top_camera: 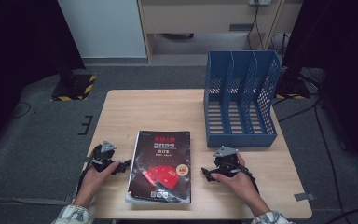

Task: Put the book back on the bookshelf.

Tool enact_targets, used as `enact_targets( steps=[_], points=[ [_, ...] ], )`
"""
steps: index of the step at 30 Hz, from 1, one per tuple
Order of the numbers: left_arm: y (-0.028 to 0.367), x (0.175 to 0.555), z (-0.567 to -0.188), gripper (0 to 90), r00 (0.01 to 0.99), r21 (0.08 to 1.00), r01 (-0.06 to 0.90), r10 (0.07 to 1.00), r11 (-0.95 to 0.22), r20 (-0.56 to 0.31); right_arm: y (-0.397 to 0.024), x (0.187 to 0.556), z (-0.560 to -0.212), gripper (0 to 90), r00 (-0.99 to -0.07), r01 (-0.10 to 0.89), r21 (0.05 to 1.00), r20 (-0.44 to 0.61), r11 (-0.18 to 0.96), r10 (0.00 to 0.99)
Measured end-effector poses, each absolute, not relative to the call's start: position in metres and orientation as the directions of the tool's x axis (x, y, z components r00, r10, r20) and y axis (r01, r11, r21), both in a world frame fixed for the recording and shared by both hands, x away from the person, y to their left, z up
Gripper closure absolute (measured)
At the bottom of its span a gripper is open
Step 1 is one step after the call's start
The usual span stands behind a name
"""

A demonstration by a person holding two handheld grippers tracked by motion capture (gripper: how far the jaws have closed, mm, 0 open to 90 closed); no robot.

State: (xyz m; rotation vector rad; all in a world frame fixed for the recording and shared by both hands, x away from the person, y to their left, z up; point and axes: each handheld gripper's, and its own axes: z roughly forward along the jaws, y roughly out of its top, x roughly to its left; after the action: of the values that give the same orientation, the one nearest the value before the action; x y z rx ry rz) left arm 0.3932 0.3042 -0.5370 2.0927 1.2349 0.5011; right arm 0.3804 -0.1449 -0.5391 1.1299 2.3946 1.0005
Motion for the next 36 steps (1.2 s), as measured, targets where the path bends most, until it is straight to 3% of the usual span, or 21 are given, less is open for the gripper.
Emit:
enact_targets(
  steps=[5, 16, 21, 24, 30, 34, 36],
  points=[
    [0.305, 0.392, -0.537, 0.3, 0.499, 0.701, 0.619, 0.867, -0.355, -0.001, -0.147, 0.380, -0.537, 3.7, -0.643, 0.560, 0.703, 0.035, 0.439, 0.765],
    [0.314, 0.382, -0.521, 14.8, 0.491, 0.745, 0.600, 0.869, -0.292, -0.055, -0.148, 0.373, -0.519, 14.0, -0.633, 0.574, 0.710, 0.070, 0.407, 0.771],
    [0.314, 0.374, -0.510, 15.8, 0.486, 0.760, 0.590, 0.872, -0.272, -0.065, -0.145, 0.366, -0.512, 23.6, -0.657, 0.544, 0.732, 0.067, 0.411, 0.751],
    [0.307, 0.367, -0.501, 16.0, 0.473, 0.772, 0.598, 0.872, -0.214, -0.124, -0.135, 0.365, -0.505, 30.3, -0.686, 0.519, 0.751, 0.083, 0.407, 0.722],
    [0.288, 0.354, -0.499, 19.1, 0.465, 0.762, 0.609, 0.877, -0.220, -0.118, -0.106, 0.373, -0.498, 28.9, -0.719, 0.497, 0.777, 0.120, 0.386, 0.684],
    [0.271, 0.350, -0.499, 19.6, 0.514, 0.759, 0.576, 0.857, -0.303, -0.048, -0.081, 0.383, -0.503, 21.2, -0.750, 0.483, 0.771, 0.119, 0.416, 0.651],
    [0.268, 0.354, -0.502, 20.2, 0.530, 0.755, 0.580, 0.846, -0.306, -0.064, -0.074, 0.386, -0.510, 17.7, -0.750, 0.492, 0.761, 0.124, 0.422, 0.650]
  ],
)
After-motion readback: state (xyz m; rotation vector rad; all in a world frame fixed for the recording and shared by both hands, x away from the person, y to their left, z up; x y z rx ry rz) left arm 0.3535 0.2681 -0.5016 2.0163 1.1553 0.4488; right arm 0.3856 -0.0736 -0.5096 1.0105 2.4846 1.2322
